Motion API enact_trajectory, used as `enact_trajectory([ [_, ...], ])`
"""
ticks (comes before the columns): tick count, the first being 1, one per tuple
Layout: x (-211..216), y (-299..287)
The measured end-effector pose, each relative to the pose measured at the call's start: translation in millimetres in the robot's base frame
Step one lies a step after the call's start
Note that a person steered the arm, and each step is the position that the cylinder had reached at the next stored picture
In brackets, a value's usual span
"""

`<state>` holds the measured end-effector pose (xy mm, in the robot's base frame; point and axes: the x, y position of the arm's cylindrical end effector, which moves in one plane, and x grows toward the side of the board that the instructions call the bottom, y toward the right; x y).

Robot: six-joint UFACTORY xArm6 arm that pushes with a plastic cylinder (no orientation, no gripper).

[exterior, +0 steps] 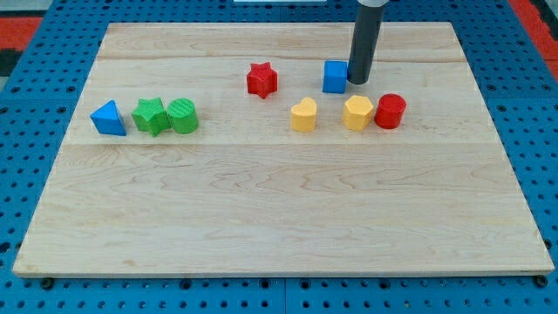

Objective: Keep the blue cube parallel to the right to the red star

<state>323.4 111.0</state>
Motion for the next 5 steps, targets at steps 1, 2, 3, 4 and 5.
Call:
enact_trajectory([
  [1, -12, 0],
  [2, -21, 0],
  [3, -21, 0],
  [4, -21, 0],
  [5, -22, 53],
])
